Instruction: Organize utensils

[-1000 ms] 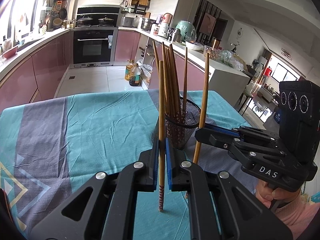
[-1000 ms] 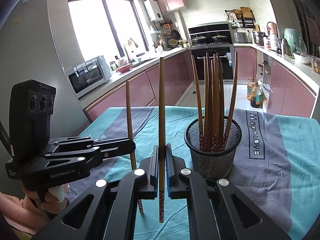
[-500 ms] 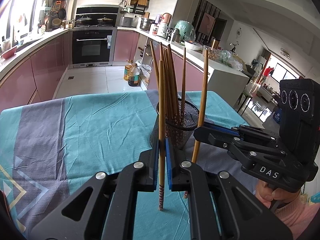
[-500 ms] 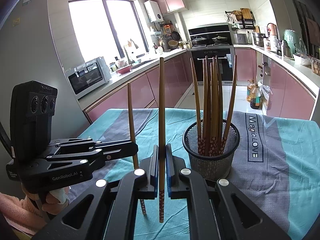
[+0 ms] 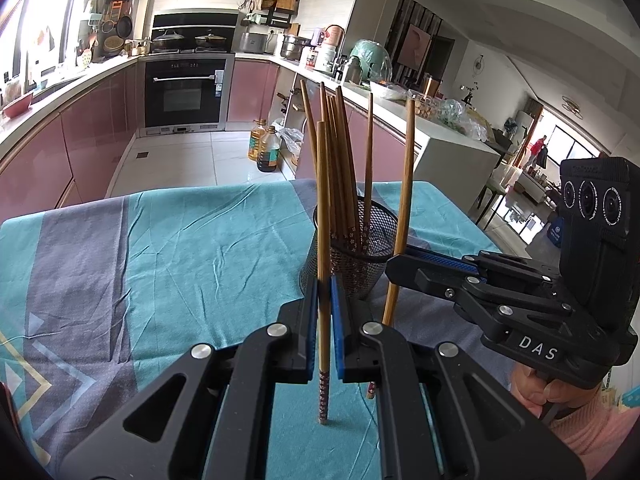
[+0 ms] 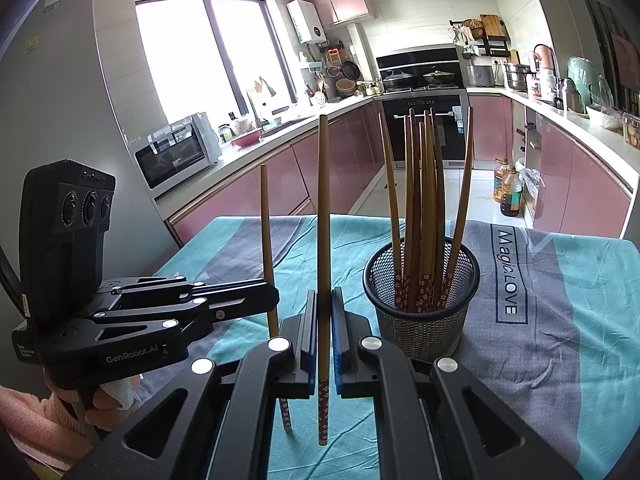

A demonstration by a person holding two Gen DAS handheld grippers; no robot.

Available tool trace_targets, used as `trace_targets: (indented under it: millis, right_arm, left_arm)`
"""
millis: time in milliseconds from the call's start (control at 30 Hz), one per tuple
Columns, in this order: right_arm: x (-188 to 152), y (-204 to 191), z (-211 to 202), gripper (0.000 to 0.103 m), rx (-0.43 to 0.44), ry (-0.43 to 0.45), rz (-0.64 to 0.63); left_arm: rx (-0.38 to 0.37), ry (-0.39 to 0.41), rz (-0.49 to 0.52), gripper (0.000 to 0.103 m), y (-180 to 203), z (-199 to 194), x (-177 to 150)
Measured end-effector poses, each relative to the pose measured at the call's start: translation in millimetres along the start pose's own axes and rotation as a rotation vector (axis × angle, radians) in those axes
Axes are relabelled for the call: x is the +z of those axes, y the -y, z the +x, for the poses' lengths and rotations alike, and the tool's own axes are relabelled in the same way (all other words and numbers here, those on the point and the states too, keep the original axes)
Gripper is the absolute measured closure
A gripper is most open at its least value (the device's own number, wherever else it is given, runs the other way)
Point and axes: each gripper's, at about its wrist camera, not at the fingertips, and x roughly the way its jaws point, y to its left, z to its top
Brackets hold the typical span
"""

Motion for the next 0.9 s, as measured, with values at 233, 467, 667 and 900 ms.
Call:
trace_targets:
  millis: [233, 467, 667, 900]
  right_arm:
    - [-1.5, 2.0, 7.0, 0.097, 0.002, -0.019, -0.001]
    - [-6.7, 0.8, 21.0, 0.097, 0.003, -0.067, -0.006]
    - [-10.4, -1.8, 46.7, 0.097, -0.007, -0.128, -0.005]
    - [-20.1, 1.6, 70.3, 0.094, -0.02, -0.178, 0.025]
  left_arm:
    - [0.002, -0.007, -0.005, 0.096, -2.9, 3.2, 0.0]
    - [0.022, -0.041, -0.024, 0.095, -13.0, 10.6, -6.9]
    - [0.069, -0.102, -0.061, 0.095, -29.7, 28.1, -14.8]
    - [0.187, -0.11, -0.075, 0.045, -47.4, 40.8, -26.8]
